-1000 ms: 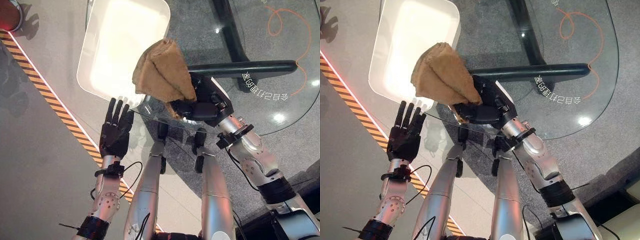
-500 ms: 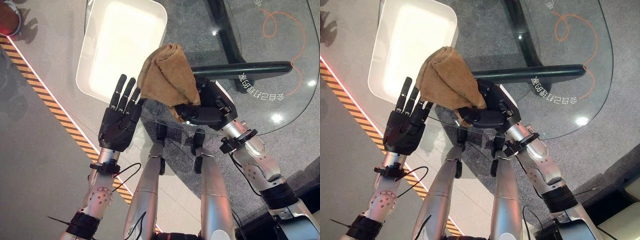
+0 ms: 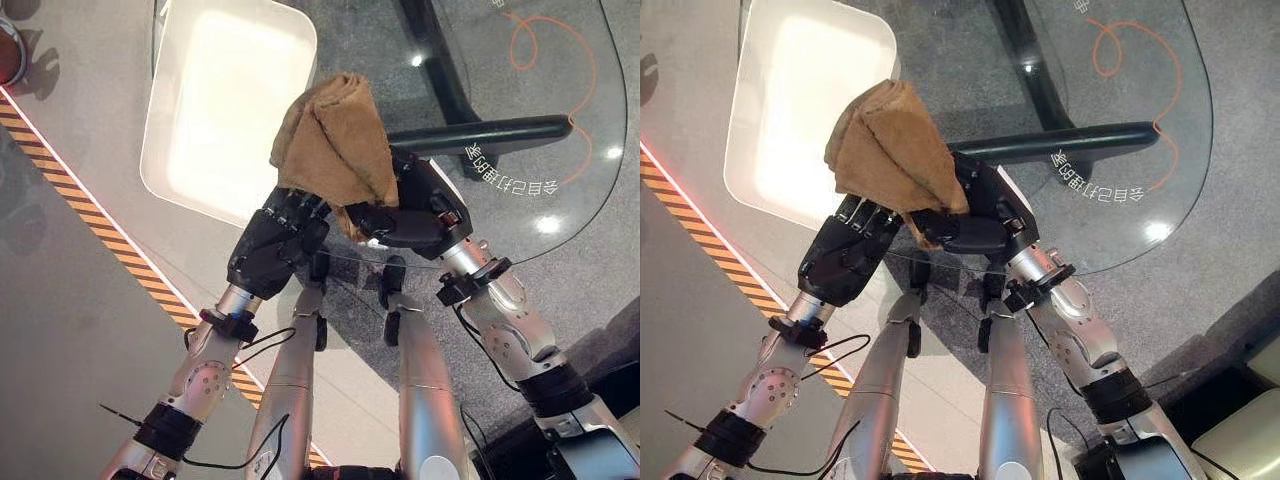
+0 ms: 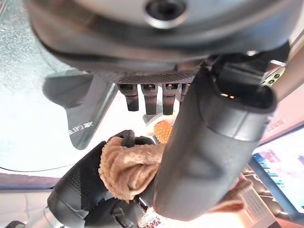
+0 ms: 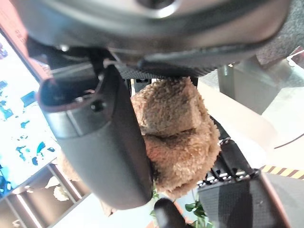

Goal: Wipe the table with a cloth and put it in the basket.

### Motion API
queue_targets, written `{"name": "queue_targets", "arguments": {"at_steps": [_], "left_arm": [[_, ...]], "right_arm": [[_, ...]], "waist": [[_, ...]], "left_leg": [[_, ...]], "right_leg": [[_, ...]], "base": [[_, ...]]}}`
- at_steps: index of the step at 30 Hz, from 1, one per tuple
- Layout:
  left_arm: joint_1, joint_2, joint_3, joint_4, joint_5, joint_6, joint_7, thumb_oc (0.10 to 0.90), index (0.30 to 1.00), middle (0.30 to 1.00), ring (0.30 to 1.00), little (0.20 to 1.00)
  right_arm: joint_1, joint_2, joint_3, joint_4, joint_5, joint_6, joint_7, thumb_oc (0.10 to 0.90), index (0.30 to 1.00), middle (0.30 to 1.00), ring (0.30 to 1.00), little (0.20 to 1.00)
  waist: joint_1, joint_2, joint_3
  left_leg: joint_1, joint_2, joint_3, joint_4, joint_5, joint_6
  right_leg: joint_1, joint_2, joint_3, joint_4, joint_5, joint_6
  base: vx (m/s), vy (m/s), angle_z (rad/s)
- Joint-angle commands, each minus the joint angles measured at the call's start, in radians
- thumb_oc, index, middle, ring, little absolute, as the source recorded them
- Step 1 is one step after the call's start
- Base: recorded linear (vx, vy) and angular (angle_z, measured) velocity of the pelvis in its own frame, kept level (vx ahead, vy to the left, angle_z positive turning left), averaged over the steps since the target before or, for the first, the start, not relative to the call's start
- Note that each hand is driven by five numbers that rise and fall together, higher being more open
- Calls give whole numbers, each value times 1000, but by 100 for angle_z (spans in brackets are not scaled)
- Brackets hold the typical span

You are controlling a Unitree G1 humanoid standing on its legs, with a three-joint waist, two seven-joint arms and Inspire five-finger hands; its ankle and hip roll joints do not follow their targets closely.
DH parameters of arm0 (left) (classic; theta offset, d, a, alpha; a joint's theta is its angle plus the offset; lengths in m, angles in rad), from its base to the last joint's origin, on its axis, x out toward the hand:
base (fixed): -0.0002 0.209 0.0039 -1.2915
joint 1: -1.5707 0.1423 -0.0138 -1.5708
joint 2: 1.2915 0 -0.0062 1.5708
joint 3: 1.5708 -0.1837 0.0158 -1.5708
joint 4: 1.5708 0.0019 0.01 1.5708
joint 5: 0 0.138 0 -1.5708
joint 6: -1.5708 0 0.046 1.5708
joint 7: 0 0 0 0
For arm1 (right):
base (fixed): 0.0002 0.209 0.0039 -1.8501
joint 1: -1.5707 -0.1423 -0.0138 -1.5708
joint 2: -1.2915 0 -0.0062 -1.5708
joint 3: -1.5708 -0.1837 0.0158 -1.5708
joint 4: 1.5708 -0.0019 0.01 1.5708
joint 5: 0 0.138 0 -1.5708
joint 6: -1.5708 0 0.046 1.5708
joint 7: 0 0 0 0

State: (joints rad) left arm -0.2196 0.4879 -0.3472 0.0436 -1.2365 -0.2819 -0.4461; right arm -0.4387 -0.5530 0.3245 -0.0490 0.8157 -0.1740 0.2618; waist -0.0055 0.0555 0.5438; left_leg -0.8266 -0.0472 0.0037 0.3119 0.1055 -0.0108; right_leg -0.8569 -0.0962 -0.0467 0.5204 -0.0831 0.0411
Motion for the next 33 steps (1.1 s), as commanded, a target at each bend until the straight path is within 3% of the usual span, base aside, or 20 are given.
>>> {"name": "queue_targets", "arguments": {"at_steps": [1, 13, 23, 27, 33], "left_arm": [[-25, -13, -3, -92, 1, -13, -71, 800, 900, 900, 900, 900], [-64, -53, -15, -165, -13, -87, -78, 800, 900, 900, 900, 900], [-56, -99, 3, -225, -120, -108, -161, 800, 900, 900, 900, 900], [-46, -112, 17, -243, -124, -101, -176, 800, 900, 900, 900, 900], [-23, -104, 31, -247, -105, -86, -155, 800, 900, 900, 900, 900]], "right_arm": [[-103, 24, 14, -184, 43, -124, 38, 100, 300, 300, 300, 200], [-111, 23, 100, -152, -87, 8, -53, 100, 300, 300, 300, 200], [-60, 30, 113, -102, -155, 48, -102, 100, 300, 300, 300, 200], [-35, 23, 90, -82, -162, 37, -137, 100, 300, 300, 300, 200], [10, 12, 18, -65, -114, -60, -176, 100, 300, 300, 300, 200]], "waist": [[0, 3, -24], [1, 6, -24], [-3, 4, -24], [-5, 4, -24], [-12, 1, -24]], "left_leg": [[32, -48, 38, 66, -113, 56], [0, -53, 45, 85, -121, 55], [-25, -55, 67, 129, -147, 53], [-30, -52, 71, 136, -151, 52], [-20, -51, 71, 121, -148, 54]], "right_leg": [[30, 68, 5, -150, 126, 15], [-2, 61, -2, -143, 120, 9], [-25, 56, -19, -115, 105, 1], [-35, 57, -20, -99, 98, -1], [-30, 65, -15, -100, 100, 2]], "base": [[0, 0, 0], [0, 0, 0], [1, 1, 0], [8, 3, 2], [0, 0, 0]]}}
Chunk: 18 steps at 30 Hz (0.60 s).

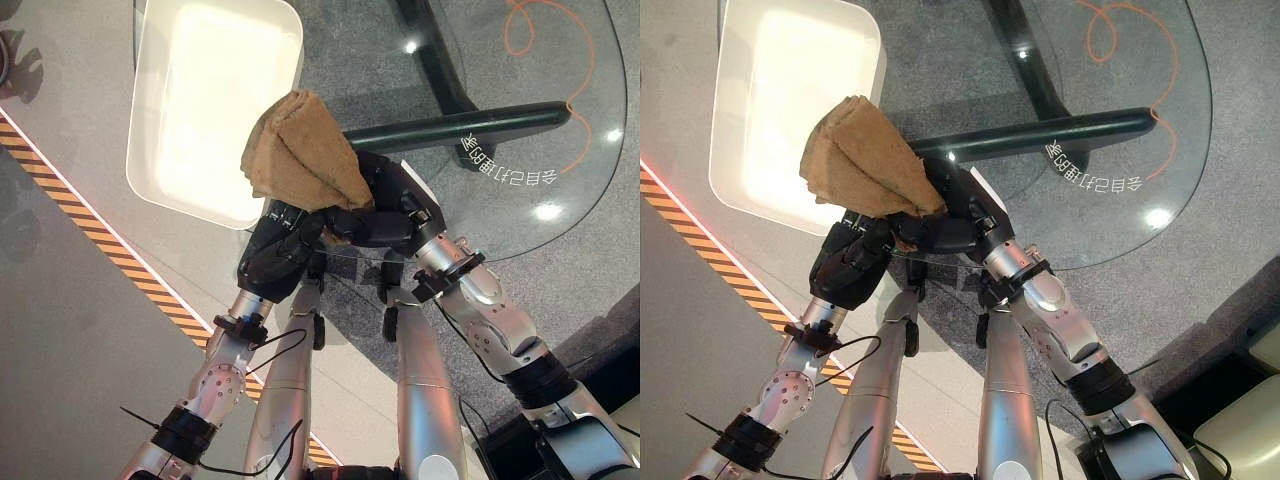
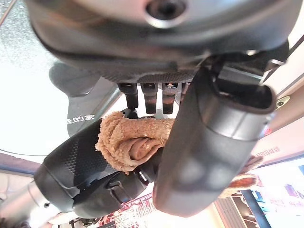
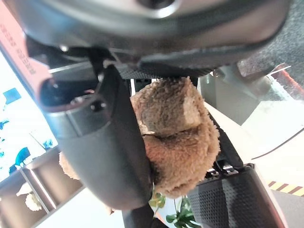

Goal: Wipe the table with a cloth and put it in the basket.

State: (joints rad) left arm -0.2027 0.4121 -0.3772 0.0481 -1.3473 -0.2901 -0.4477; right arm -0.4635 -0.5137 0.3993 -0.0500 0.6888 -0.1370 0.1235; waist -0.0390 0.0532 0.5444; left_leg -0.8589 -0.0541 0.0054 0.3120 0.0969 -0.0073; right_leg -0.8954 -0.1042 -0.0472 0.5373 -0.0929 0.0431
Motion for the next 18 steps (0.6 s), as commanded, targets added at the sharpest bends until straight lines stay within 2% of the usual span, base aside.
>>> {"name": "queue_targets", "arguments": {"at_steps": [1, 12, 16, 18], "left_arm": [[-36, -26, 65, -248, 1, -74, -156, 800, 900, 900, 900, 900], [-1, -33, 100, -226, 15, -37, -179, 800, 900, 900, 900, 900], [6, -41, 112, -226, 22, -29, -185, 800, 900, 900, 900, 900], [7, -47, 119, -228, 26, -24, -186, 800, 900, 900, 900, 900]], "right_arm": [[39, -28, -68, -66, 19, -113, -40, 100, 300, 300, 300, 200], [75, 10, -185, -111, 100, -269, -54, 100, 300, 300, 300, 200], [85, 29, -211, -126, 95, -283, -66, 100, 300, 300, 300, 200], [91, 41, -221, -136, 84, -268, -70, 100, 300, 300, 300, 200]], "waist": [[21, 2, -24], [10, -6, -24], [6, -6, -24], [4, -5, -24]], "left_leg": [[15, -44, 70, 119, -139, 51], [40, -33, 74, 103, -141, 49], [41, -31, 77, 106, -144, 49], [42, -29, 79, 108, -145, 48]], "right_leg": [[10, 75, -15, -118, 109, 0], [32, 85, -11, -125, 107, 1], [32, 87, -11, -120, 105, -1], [33, 88, -10, -118, 104, -3]], "base": [[0, 0, 0], [0, -31, -1], [0, 0, 0], [-6, -4, -3]]}}
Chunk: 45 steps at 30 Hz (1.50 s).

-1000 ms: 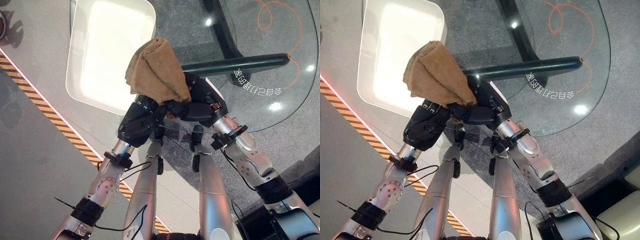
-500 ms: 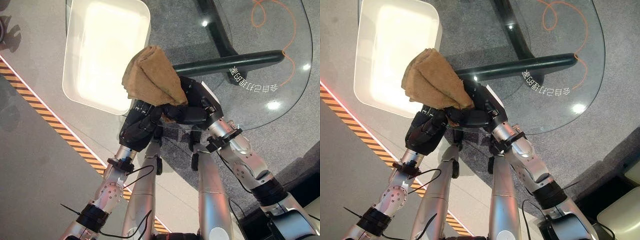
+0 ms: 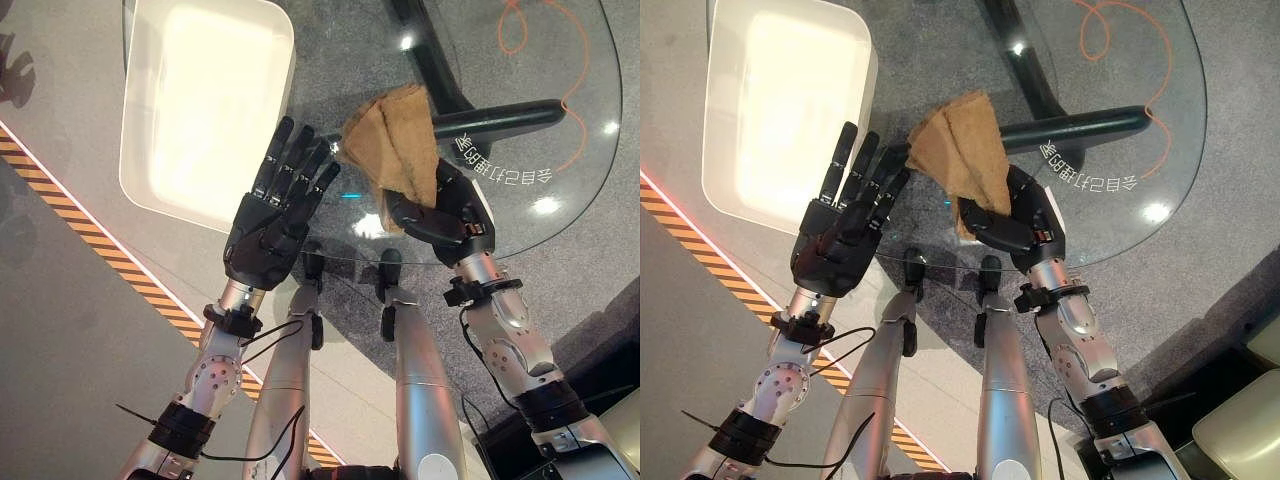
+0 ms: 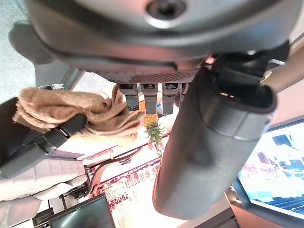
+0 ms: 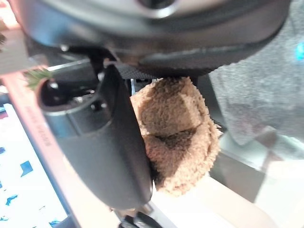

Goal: Wipe the table with a cloth and put it in the basket.

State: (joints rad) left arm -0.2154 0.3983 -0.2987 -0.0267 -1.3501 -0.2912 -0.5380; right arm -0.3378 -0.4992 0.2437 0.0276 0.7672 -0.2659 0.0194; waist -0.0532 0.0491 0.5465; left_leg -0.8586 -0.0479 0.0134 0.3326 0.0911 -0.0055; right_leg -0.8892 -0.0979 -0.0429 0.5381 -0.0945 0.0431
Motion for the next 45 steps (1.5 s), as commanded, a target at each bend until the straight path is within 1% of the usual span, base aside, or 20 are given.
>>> {"name": "queue_targets", "arguments": {"at_steps": [1, 2, 5, 9, 15, 22, 24, 28, 30, 33, 36, 40, 43, 45], "left_arm": [[20, -33, 41, -154, 29, -22, -95, 800, 900, 900, 900, 900], [24, -37, 47, -160, 30, -16, -95, 800, 900, 900, 900, 900], [27, -41, 49, -164, 35, -14, -94, 800, 900, 900, 900, 900], [27, -39, 44, -163, 39, -18, -91, 800, 900, 900, 900, 900], [20, -36, 33, -165, 47, -23, -71, 800, 900, 900, 900, 900], [5, -42, 33, -168, 81, -29, -18, 800, 900, 900, 900, 900], [3, -40, 34, -171, 100, -30, 4, 800, 900, 900, 900, 900], [0, -23, 22, -174, 198, -57, 92, 800, 900, 900, 900, 900], [-1, -18, 21, -173, 218, -64, 116, 800, 900, 900, 900, 900], [-2, -17, 18, -172, 220, -70, 126, 800, 900, 900, 900, 900], [-10, -18, 20, -177, 222, -71, 130, 800, 900, 900, 900, 900], [-10, -14, 25, -186, 208, -72, 109, 800, 900, 900, 900, 900], [-7, -12, 23, -197, 201, -75, 98, 800, 900, 900, 900, 900], [-5, -10, 20, -201, 191, -80, 90, 800, 900, 900, 900, 900]], "right_arm": [[-34, 27, -66, -214, 5, -138, 34, 100, 300, 300, 300, 200], [-22, 36, -68, -223, 5, -117, 49, 100, 300, 300, 300, 200], [-9, 42, -61, -225, -1, -92, 72, 100, 300, 300, 300, 200], [-7, 36, -40, -235, 14, -91, 112, 100, 300, 300, 300, 200], [-39, 34, -17, -269, 8, -106, 135, 100, 300, 300, 300, 200], [-67, 43, 11, -318, -34, -67, 167, 100, 300, 300, 300, 200], [-67, 42, 18, -328, -37, -67, 174, 100, 300, 300, 300, 200], [-83, 32, 31, -374, -16, -102, 228, 100, 300, 300, 300, 200], [-90, 37, 34, -393, -4, -117, 257, 100, 300, 300, 300, 200], [-96, 41, 38, -404, -23, -119, 264, 100, 300, 300, 300, 200], [-107, 27, 50, -409, -78, -72, 247, 100, 300, 300, 300, 200], [-100, 8, 66, -392, -149, -19, 207, 100, 300, 300, 300, 200], [-96, -2, 82, -380, -179, -3, 206, 100, 300, 300, 300, 200], [-94, -12, 98, -376, -196, 10, 223, 100, 300, 300, 300, 200]], "waist": [[18, -1, -27], [17, -1, -27], [16, -3, -27], [18, -8, -27], [23, -8, -27], [25, -9, -27], [25, -10, -27], [28, -12, -27], [29, -11, -27], [29, -10, -27], [29, -9, -27], [30, -10, -27], [31, -8, -27], [32, -8, -27]], "left_leg": [[42, -36, 71, 87, -140, 47], [43, -34, 69, 87, -139, 46], [46, -34, 61, 80, -133, 45], [54, -36, 49, 57, -118, 42], [55, -37, 38, 51, -111, 39], [56, -36, 34, 36, -100, 37], [57, -38, 33, 33, -98, 37], [58, -40, 28, 25, -91, 37], [58, -40, 27, 25, -91, 36], [56, -41, 26, 26, -91, 37], [52, -42, 27, 29, -91, 35], [49, -41, 28, 29, -89, 34], [48, -42, 27, 24, -86, 33], [47, -43, 27, 20, -83, 32]], "right_leg": [[27, 81, -15, -119, 105, -3], [29, 82, -14, -118, 104, -4], [32, 85, -9, -123, 107, -5], [46, 88, -6, -145, 112, -6], [51, 88, -8, -151, 112, -6], [51, 92, -9, -158, 116, -6], [52, 93, -8, -164, 119, -6], [55, 94, -9, -176, 126, -4], [57, 93, -8, -178, 126, -3], [54, 94, -8, -176, 126, -2], [50, 94, -9, -175, 126, -2], [48, 92, -11, -177, 128, -2], [48, 91, -12, -181, 129, -3], [48, 90, -14, -186, 130, -3]], "base": [[-9, -9, -5], [-9, -9, -4], [-4, -4, -1], [0, 0, 0], [0, 0, 0], [0, 0, 0], [0, 0, 0], [0, 0, 0], [0, 0, 0], [0, 0, 0], [0, 0, 0], [0, 0, 0], [0, 0, 0], [0, 0, 0]]}}
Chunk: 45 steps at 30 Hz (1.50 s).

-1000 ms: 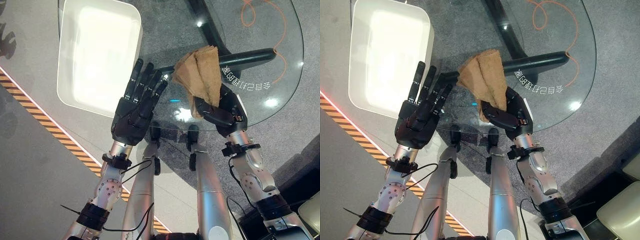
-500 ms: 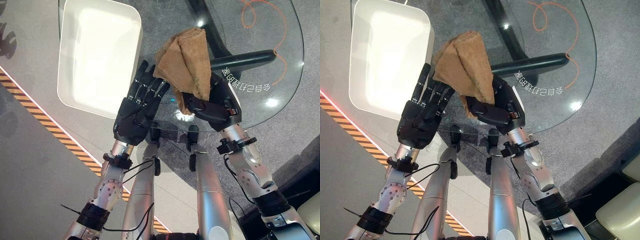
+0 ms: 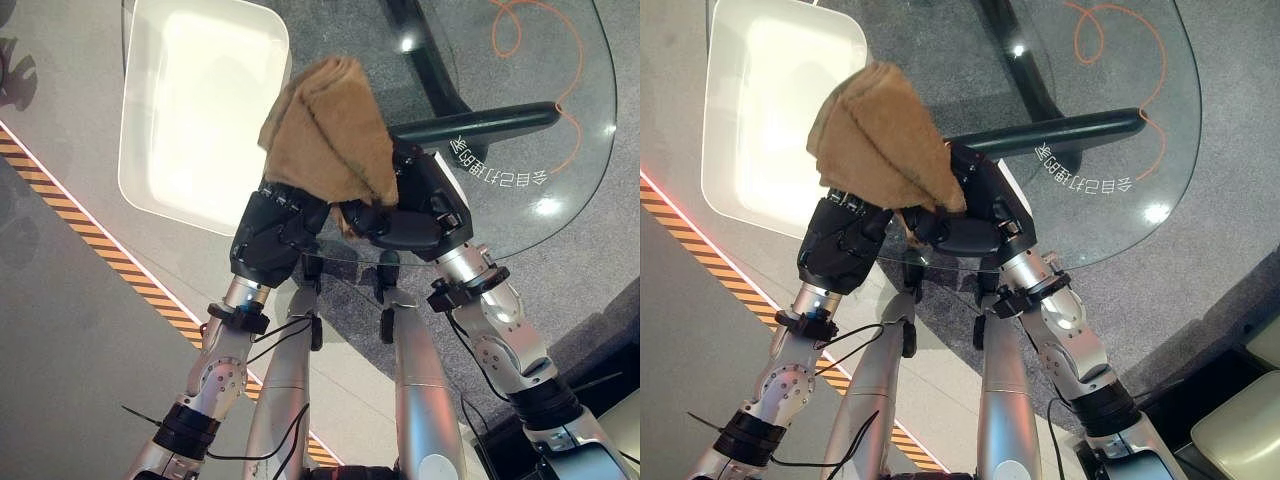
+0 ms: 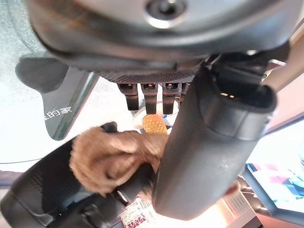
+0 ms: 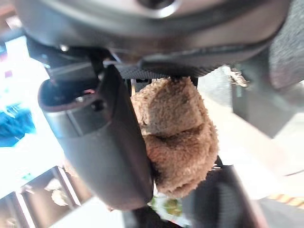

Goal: Wipe the table with a cloth and put it in the basket.

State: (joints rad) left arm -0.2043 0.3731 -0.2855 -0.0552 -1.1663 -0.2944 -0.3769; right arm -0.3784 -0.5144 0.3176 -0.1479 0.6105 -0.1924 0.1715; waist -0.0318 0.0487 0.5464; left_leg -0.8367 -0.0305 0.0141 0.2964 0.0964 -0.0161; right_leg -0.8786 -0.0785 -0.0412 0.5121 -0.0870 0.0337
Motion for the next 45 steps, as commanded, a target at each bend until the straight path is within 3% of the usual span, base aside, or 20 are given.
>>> {"name": "queue_targets", "arguments": {"at_steps": [1, 7, 18, 25, 30, 42, 43, 44, 45], "left_arm": [[-20, 17, 2, -173, 1, -82, -72, 800, 900, 900, 900, 900], [-39, 16, -16, -180, -57, -89, -102, 800, 900, 900, 900, 900], [-56, 7, -38, -181, -153, -67, -229, 800, 900, 900, 900, 900], [-67, 4, -51, -177, -160, -73, -230, 800, 900, 900, 900, 900], [-68, 5, -54, -178, -165, -78, -253, 800, 900, 900, 900, 900], [-93, 21, -83, -151, -115, -107, -143, 800, 900, 900, 900, 900], [-93, 24, -86, -150, -114, -117, -130, 687, 804, 804, 804, 787], [-91, 24, -88, -148, -113, -126, -119, 432, 585, 585, 585, 532], [-89, 24, -88, -147, -112, -134, -114, 410, 566, 566, 566, 510]], "right_arm": [[-57, -3, 40, -197, -58, -48, 79, 100, 300, 300, 300, 200], [-90, -38, 131, -156, -204, 68, 59, 100, 300, 300, 300, 200], [-112, -52, 170, -22, -175, 104, -10, 100, 300, 300, 300, 200], [-117, -36, 172, -6, -136, 116, 11, 100, 300, 300, 300, 200], [-121, -40, 196, -16, -94, 178, 172, 100, 300, 300, 300, 200], [-165, -55, 257, -44, -76, 160, 413, 100, 300, 300, 300, 200], [-166, -58, 261, -48, -82, 164, 423, 100, 300, 300, 300, 200], [-168, -62, 264, -53, -87, 168, 427, 100, 300, 300, 300, 200], [-168, -64, 267, -60, -95, 171, 429, 100, 300, 300, 300, 200]], "waist": [[11, -7, -26], [18, -4, -26], [27, 5, -26], [25, 8, -26], [29, 10, -26], [38, 5, -26], [39, 5, -26], [39, 5, -26], [39, 4, -26]], "left_leg": [[23, -61, 24, 56, -87, 42], [20, -65, 20, 54, -82, 41], [24, -70, 19, 48, -79, 40], [26, -74, 17, 45, -78, 41], [21, -77, 15, 46, -76, 42], [21, -84, -1, 40, -69, 44], [19, -84, -2, 41, -67, 44], [17, -85, -3, 40, -66, 44], [20, -86, -3, 35, -64, 44]], "right_leg": [[36, 69, -17, -160, 122, 7], [32, 65, -22, -159, 121, 5], [35, 59, -32, -158, 117, 3], [32, 63, -24, -156, 118, 4], [29, 60, -25, -158, 119, 3], [27, 63, -25, -162, 128, 9], [26, 64, -24, -163, 130, 9], [25, 64, -24, -165, 131, 9], [27, 66, -24, -168, 131, 9]], "base": [[0, 0, 0], [0, 0, 0], [0, 0, 0], [0, 0, 0], [0, 0, 0], [-4, -3, 2], [0, 0, 0], [0, 0, 0], [0, 0, 0]]}}
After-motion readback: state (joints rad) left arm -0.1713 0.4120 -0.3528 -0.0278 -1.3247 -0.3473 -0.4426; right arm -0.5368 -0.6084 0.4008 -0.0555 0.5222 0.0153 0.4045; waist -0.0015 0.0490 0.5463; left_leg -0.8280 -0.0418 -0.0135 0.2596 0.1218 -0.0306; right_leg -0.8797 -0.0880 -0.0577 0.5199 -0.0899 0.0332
